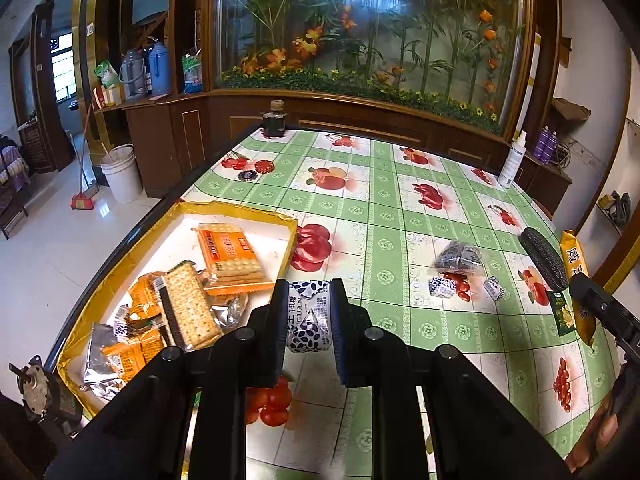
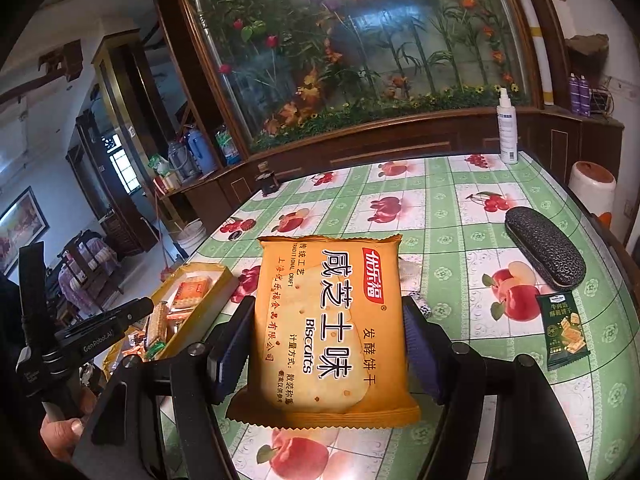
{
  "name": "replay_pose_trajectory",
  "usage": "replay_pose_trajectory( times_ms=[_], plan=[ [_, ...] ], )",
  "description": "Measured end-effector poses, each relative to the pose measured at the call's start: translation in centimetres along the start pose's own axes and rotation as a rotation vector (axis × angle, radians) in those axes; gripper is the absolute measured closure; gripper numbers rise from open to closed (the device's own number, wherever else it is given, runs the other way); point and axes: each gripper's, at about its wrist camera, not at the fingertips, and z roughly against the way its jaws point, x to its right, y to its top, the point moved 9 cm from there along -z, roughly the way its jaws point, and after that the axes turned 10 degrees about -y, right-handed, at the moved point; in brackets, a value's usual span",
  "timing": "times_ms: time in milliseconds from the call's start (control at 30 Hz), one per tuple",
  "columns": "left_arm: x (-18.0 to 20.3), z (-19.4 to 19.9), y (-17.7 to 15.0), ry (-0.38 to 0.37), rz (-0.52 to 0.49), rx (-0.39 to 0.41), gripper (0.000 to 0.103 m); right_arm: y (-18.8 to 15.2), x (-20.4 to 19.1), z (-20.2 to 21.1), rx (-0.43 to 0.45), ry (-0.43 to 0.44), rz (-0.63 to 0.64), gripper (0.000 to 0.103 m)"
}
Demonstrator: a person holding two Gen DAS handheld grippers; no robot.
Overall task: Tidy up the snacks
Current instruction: 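Lift candy and yellow biscuit bag and carry them toward the tray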
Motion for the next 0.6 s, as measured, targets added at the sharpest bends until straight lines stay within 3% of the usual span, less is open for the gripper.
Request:
replay_pose_trajectory(
  times_ms=[600],
  plan=[
    [-3.8, 1.2, -0.3, 0.044, 0.041, 0.024, 0.086, -0.3, -4.3, -0.4, -0.004, 0.048, 0.059, 0.032]
  ],
)
